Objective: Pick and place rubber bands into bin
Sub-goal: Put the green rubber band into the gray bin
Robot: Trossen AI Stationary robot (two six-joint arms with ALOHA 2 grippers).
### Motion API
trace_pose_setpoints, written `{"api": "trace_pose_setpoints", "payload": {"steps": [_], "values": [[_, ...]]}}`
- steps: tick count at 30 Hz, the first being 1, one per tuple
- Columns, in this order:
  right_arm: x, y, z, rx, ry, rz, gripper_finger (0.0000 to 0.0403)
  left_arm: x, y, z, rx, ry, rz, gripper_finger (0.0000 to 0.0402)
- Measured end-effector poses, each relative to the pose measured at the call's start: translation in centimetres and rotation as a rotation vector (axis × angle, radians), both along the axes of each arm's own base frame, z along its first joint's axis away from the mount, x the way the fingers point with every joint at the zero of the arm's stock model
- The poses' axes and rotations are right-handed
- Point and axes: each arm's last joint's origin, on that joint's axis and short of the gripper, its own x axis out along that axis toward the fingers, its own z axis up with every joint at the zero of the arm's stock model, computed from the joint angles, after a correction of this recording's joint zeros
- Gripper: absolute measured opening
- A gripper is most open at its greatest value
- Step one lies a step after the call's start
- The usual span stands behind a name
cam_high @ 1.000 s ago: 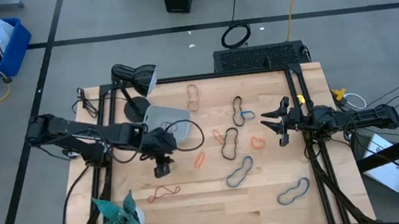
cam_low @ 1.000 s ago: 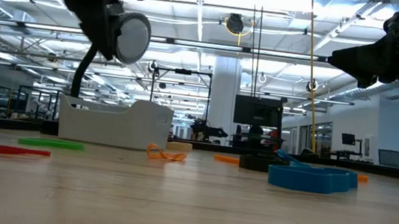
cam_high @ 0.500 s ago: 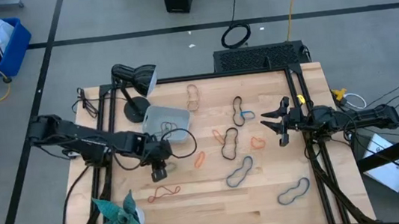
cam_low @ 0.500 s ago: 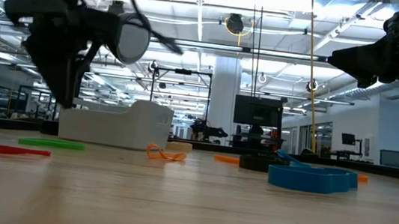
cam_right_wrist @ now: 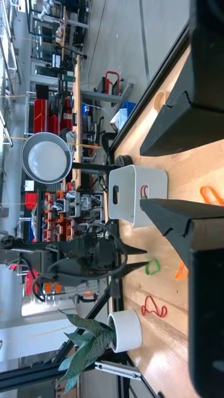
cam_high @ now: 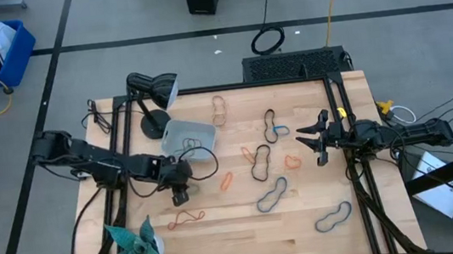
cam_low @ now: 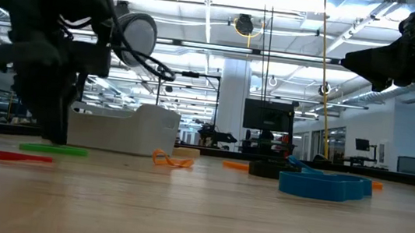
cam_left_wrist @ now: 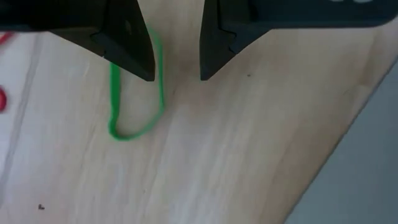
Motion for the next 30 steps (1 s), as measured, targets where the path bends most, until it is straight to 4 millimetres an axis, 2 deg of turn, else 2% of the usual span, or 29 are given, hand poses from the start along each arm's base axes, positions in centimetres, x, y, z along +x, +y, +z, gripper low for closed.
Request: {"api": "trace_pose_setpoints", "payload": {"steps": [4,10,19,22,28,30], "values": [[0.0,0.0,0.0,-0.001,0.000,0.000,0.0116,-0.5,-0.4,-0.8,0.017,-0.037,-0.023,0.0131],[0.0,0.0,0.0,-0.004,0.001,-0.001,0.0116,-1.0,-1.0,-1.9,0.067,-0.001,-0.003,0.0131],[0.0,0.0,0.0,-0.008,0.002,-0.001,0.0116,-0.7,-1.5,-2.0,0.063,-0.040,-0.020,0.0128],[0.0,0.0,0.0,-0.008,0.002,-0.001,0.0116,-0.7,-1.5,-2.0,0.064,-0.039,-0.021,0.0105],[0.0,0.0,0.0,-0.008,0.002,-0.001,0.0116,-0.7,-1.6,-2.0,0.052,-0.038,-0.030,0.0015],[0.0,0.0,0.0,-0.008,0.002,-0.001,0.0116,-0.7,-1.6,-2.0,0.053,-0.042,-0.031,0.0009]]}}
